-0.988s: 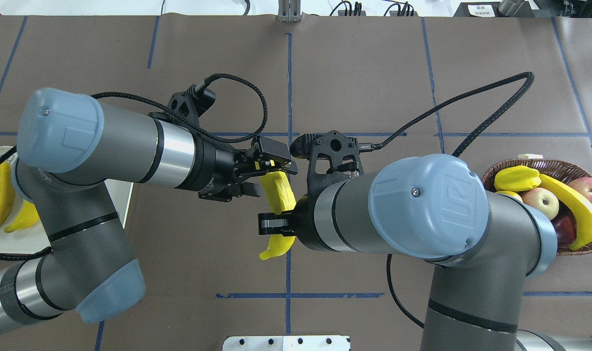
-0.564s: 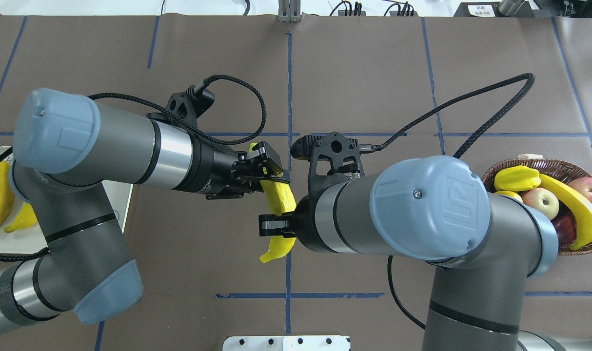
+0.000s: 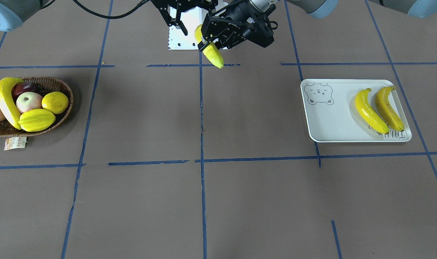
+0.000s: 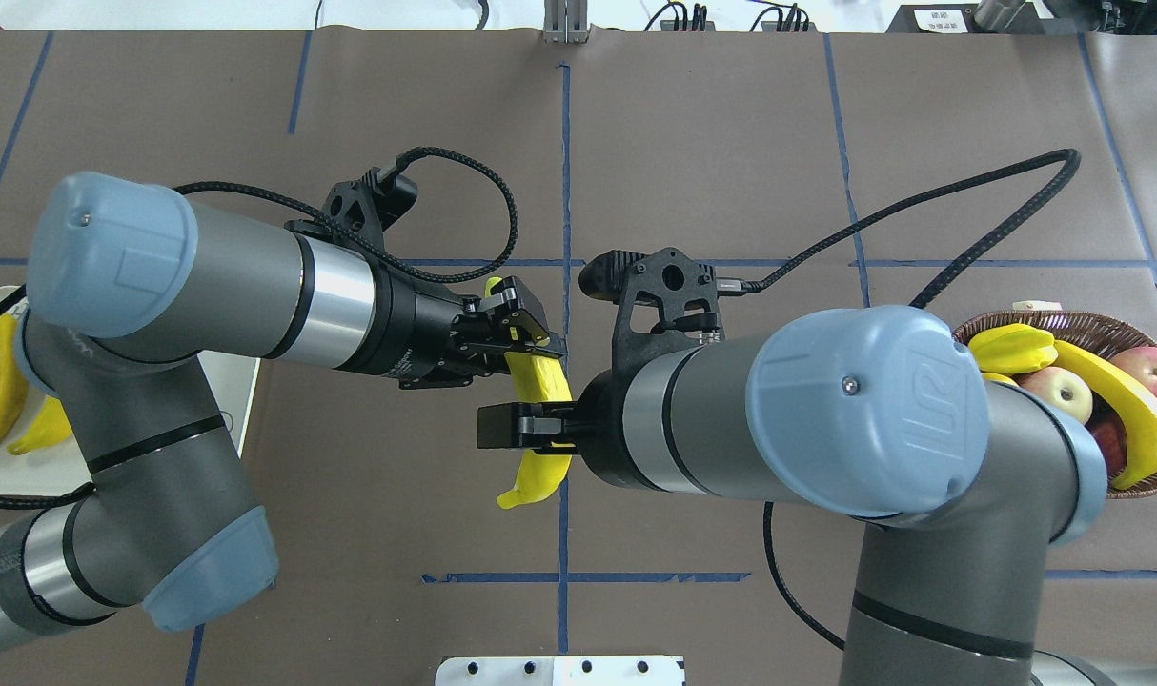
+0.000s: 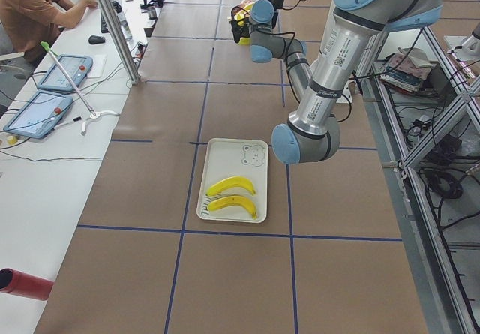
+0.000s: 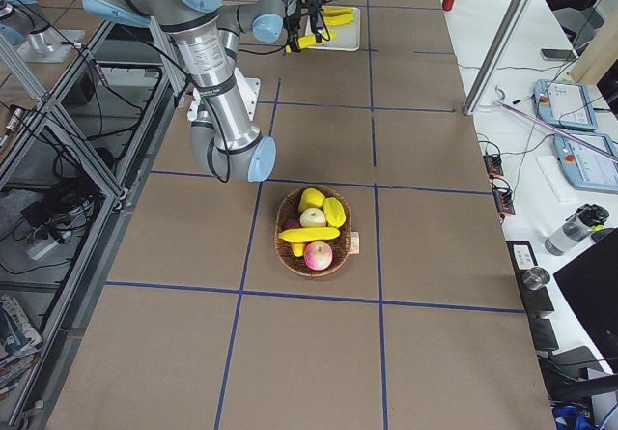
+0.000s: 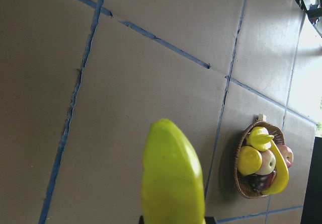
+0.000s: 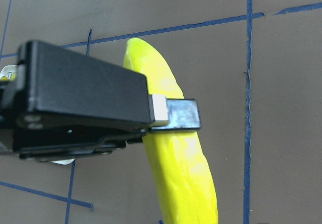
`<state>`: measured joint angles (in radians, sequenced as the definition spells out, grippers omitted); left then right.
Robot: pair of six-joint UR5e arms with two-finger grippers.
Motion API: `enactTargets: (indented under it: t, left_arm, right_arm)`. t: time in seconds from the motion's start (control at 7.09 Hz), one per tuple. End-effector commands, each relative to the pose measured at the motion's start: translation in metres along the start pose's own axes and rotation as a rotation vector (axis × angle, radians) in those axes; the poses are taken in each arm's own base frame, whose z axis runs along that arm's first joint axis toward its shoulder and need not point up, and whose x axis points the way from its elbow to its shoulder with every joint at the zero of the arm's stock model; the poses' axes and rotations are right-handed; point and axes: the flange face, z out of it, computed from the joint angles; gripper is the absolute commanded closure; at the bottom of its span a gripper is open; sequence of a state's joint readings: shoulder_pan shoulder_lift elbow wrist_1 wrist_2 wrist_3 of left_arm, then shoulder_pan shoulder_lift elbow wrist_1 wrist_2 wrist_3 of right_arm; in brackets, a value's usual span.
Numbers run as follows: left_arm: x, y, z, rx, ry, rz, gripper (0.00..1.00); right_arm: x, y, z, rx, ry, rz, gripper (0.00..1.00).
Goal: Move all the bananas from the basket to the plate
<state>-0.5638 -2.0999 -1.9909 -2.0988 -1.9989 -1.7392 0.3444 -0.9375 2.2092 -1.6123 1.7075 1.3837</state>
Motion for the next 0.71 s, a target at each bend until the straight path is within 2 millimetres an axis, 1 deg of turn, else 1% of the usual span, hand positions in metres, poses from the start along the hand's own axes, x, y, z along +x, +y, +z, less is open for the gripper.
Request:
enactTargets:
  t: [0.0,0.14,0.28,0.42,0.56]
  left_arm:
    - [-0.019,-0.028,0.001,0.055,-0.084,-0.047,1.00]
    - [-0.034,-0.046,0.006,0.100,-0.216,-0.108,1.00]
    - [-0.048,-0.065,0.003,0.126,-0.340,-0.065,1.00]
    - [-0.082,-0.081,-0.001,0.135,-0.453,-0.035,1.00]
    - [-0.121,-0.101,-0.016,0.151,-0.516,-0.008,1.00]
  right_arm:
    - [0.003,0.002,-0.019,0.005,-0.024,-0.001,0.00]
    - [0.012,0.003,-0.027,0.007,-0.025,0.000,0.00]
    - [0.021,0.004,-0.035,0.008,-0.025,0.001,0.00]
    - [0.033,0.008,-0.028,-0.021,0.000,0.004,0.00]
    - [0.050,-0.001,-0.022,-0.005,0.044,0.019,0.00]
